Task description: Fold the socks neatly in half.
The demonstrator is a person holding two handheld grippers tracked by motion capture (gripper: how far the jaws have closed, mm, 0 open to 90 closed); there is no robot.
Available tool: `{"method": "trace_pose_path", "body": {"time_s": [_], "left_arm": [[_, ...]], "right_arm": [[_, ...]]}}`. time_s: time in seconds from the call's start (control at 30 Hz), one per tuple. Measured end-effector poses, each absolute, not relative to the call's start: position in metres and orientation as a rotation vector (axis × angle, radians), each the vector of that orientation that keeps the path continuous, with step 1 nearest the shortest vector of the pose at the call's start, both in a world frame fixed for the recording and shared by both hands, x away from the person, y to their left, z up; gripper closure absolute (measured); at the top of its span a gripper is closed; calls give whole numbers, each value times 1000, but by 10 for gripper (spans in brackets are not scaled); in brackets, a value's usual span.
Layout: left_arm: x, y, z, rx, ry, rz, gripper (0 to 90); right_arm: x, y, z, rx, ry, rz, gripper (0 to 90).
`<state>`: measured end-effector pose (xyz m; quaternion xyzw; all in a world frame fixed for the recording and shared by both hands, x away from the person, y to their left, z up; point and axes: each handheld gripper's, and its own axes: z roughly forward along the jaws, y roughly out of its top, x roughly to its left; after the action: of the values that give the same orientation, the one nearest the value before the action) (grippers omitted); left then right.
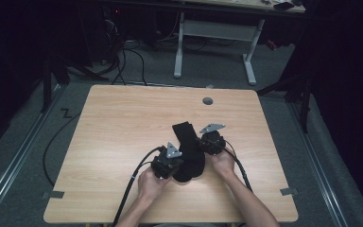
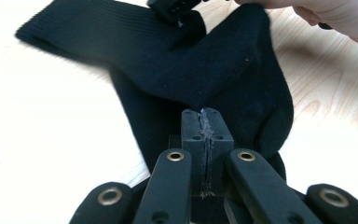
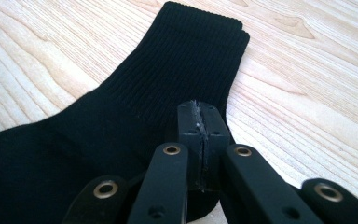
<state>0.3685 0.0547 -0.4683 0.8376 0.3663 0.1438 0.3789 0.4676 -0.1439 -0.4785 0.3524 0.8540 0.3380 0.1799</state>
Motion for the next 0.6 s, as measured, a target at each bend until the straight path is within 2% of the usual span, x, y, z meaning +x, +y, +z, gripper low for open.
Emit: {"method": "trace_pose_path", "body": {"time_s": [0.23,0.6], "left_arm": [[369,70,-464,2126,948,329,893],[371,72,-461,2106,933,304,894]], "right_arm": [[467,-146,-475,988,2395,974,896],[467,-144,-481,990,2404,933,893]]}}
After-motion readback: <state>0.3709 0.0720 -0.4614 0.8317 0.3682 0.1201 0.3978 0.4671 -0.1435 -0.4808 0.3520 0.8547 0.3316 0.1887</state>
